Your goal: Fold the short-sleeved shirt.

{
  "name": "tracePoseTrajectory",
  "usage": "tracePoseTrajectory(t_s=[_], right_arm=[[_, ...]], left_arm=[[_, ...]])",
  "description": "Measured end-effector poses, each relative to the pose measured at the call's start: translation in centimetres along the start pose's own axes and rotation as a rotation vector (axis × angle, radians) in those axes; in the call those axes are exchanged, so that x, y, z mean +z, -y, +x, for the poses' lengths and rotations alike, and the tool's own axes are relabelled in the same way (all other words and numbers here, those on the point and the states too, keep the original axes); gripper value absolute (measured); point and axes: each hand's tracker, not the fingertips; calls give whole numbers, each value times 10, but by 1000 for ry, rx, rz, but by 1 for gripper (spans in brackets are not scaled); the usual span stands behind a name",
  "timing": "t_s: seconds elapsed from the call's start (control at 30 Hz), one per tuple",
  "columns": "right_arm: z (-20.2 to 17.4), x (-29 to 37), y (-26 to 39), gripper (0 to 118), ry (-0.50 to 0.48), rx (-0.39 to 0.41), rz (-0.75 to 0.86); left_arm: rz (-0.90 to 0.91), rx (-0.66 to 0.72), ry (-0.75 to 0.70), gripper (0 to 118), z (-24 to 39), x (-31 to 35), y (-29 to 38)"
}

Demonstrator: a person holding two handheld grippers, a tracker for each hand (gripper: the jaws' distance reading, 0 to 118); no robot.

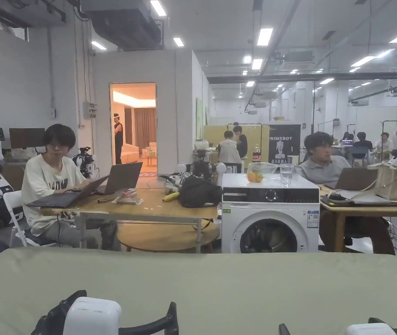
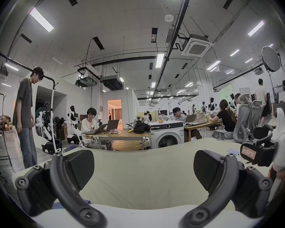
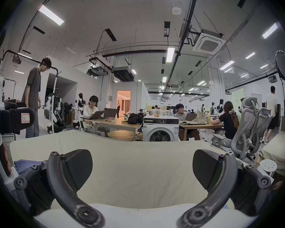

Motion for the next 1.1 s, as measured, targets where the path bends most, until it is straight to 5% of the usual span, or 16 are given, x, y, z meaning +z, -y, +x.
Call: tracePoseTrajectory(t_s=[1.1], right_arm=[[-3, -16, 4, 118, 30, 12, -25]], left_arm=[[-56, 20, -54, 118, -4, -8, 11]])
